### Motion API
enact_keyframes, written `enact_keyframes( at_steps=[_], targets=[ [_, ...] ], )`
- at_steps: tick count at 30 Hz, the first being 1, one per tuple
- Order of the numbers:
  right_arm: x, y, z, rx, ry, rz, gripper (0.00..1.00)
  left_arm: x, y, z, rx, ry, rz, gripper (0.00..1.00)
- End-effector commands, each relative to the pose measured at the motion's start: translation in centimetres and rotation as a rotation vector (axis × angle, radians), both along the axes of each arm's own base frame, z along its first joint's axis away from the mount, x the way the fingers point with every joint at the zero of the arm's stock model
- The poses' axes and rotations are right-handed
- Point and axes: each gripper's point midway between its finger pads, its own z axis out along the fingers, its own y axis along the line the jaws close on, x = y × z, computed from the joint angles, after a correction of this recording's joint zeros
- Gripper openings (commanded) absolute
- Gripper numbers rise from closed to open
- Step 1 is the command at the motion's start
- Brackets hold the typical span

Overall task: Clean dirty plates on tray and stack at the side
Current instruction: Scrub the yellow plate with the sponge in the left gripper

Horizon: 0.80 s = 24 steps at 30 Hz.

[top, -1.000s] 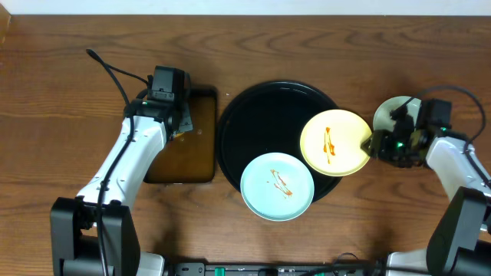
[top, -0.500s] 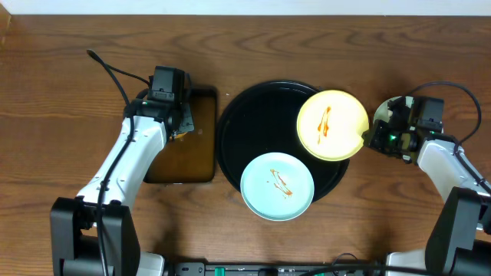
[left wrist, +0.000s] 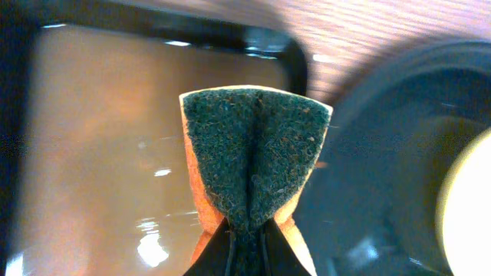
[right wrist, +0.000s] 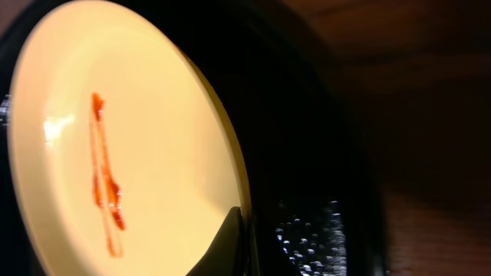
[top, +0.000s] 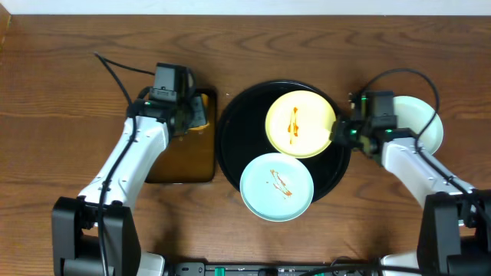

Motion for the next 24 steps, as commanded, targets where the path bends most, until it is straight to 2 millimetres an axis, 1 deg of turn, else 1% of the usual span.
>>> enact_keyframes(
  at_steps=[1,3,4,6,7,9,13,15,17,18,19,22,24],
  targets=[
    [0.9,0.5,0.9,-0.091,-0.052,-0.071,0.01,-0.7,-4.1,0.1,-0.074,-0.004,-0.122,0.08],
    [1.1,1.3,1.1,-0.112,-0.079,-0.057,0.01,-1.0,-5.9,0.3,-0.078,-0.017,-0.167,0.08],
    [1.1,1.4,1.1,-0.119,-0.081,-0.056,0.01,-1.0,-6.3,0.4,-0.079,-0.020,-0.177,0.08],
    [0.9,1.1,1.0,-0.145,-0.074,-0.110,0.01,-1.3,-8.0,0.6,-0.084,-0.039,-0.222,0.08],
    [0.9,1.1,0.9,-0.143,-0.071,-0.124,0.01,-1.4,-8.6,0.7,-0.086,-0.047,-0.236,0.08],
    [0.9,1.2,1.0,-0.137,-0.072,-0.134,0.01,-1.6,-10.4,1.1,-0.094,-0.073,-0.279,0.08],
    [0.6,1.1,0.7,-0.142,-0.055,-0.133,0.01,-1.5,-12.7,1.3,-0.116,-0.105,-0.314,0.08],
    [0.4,1.0,0.6,-0.145,-0.048,-0.131,0.01,-1.5,-14.0,0.6,-0.149,-0.086,-0.288,0.08],
    [0.5,1.0,0.6,-0.144,-0.049,-0.131,0.01,-1.8,-15.6,-0.4,-0.171,-0.070,-0.308,0.08],
    [0.5,1.0,0.6,-0.143,-0.049,-0.131,0.01,-2.2,-16.7,-0.8,-0.193,-0.061,-0.339,0.08],
    [0.4,1.1,0.6,-0.142,-0.048,-0.130,0.01,-2.4,-17.4,-1.0,-0.210,-0.057,-0.358,0.08],
    [0.4,1.1,0.6,-0.142,-0.047,-0.130,0.01,-3.8,-21.0,-2.8,-0.251,-0.030,-0.429,0.08],
    [0.3,1.1,0.6,-0.143,-0.043,-0.129,0.01,-4.4,-22.4,-3.4,-0.252,-0.033,-0.465,0.08]
  ],
)
